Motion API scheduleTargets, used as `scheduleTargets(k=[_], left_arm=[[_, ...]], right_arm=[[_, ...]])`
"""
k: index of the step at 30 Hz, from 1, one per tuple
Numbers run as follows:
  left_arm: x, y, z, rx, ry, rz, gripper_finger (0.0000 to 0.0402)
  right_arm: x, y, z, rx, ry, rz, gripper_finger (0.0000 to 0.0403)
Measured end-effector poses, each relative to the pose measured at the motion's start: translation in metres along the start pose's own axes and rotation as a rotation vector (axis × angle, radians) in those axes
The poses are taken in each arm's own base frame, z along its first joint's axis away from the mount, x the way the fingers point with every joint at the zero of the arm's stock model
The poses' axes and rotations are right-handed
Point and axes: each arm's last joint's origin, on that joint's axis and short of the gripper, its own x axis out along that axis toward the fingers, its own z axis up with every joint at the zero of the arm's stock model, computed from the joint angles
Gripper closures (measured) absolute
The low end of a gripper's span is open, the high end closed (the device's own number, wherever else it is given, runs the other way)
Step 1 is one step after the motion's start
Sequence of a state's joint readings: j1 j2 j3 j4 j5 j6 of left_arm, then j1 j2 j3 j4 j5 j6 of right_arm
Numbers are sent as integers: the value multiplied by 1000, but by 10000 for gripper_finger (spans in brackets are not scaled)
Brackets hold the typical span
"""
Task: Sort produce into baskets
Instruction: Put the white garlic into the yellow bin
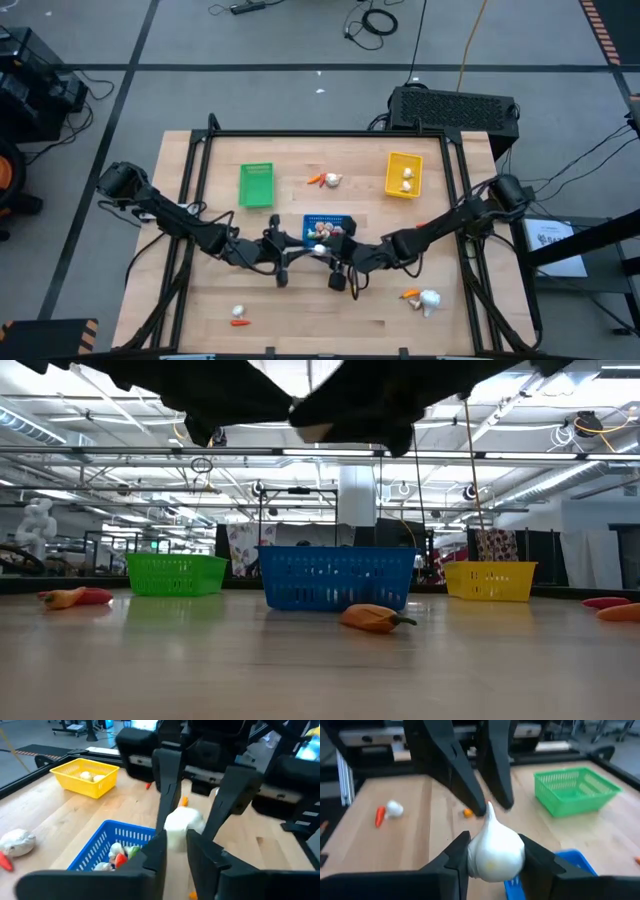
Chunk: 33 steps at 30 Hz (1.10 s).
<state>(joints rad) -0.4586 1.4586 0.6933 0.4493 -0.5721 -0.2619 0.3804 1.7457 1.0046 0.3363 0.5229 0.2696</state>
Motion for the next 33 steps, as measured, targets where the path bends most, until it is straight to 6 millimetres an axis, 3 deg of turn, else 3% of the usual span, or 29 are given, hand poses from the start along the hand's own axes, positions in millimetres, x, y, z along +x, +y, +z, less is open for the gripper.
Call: scheduleTargets(k=[5,10,18,25,33], left_arm=[[0,3,-5,38,37,49,270],[-2,7,-17,72,143,88,249],[-6,15,-33,47,294,159,247],[-3,18,-31,31,283,168,246],[-3,18,-31,29,283,167,246]], right_arm=[[-17,-17,7,2,130,-59,279],[-42,-41,14,25,270,-162,283],[-82,-101,5,73,551,-575,281],[-88,-153,1,188,706,-832,280],[-86,-197,4,300,768,-914,280]])
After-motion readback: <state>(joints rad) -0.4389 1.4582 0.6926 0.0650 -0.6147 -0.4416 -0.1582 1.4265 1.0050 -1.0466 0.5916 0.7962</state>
